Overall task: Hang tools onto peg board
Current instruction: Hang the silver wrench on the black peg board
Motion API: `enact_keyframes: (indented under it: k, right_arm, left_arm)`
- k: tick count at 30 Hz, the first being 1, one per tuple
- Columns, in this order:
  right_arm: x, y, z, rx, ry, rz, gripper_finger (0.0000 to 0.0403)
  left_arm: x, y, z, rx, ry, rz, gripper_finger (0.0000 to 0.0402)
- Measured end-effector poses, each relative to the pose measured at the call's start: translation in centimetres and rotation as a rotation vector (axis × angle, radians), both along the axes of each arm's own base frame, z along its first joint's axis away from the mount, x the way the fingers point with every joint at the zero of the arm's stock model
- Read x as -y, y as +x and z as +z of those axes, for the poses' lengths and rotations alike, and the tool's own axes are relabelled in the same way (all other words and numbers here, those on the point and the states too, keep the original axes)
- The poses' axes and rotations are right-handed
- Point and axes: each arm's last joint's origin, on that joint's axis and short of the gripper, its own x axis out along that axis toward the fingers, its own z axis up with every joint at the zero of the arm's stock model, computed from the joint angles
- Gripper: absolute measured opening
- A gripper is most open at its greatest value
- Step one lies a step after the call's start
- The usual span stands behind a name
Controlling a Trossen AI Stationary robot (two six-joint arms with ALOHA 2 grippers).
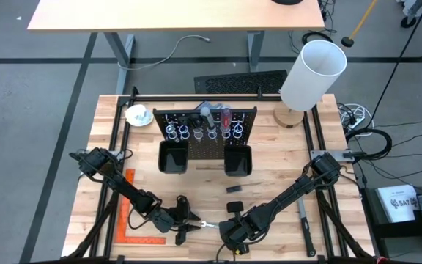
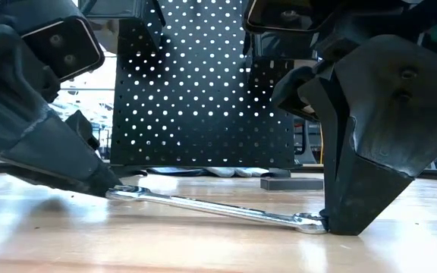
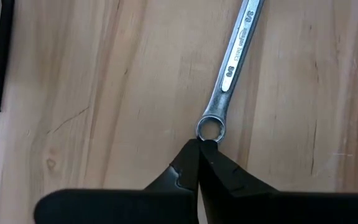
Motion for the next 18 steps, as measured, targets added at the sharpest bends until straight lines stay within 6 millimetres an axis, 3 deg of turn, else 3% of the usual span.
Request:
enact_keyframes:
  k: [8, 18]
  right_arm:
    - [0.0, 0.0, 0.0, 0.001, -0.001, -0.001, 0.0]
    - [0.0, 0.0, 0.0, 0.003, 0.0, -0.004, 0.0]
  left_arm:
    - [0.3, 0.7, 0.5, 0.016, -0.019, 0.001, 0.0171]
    - [0.7, 3.0, -0.6, -0.013, -0.013, -0.024, 0.0171]
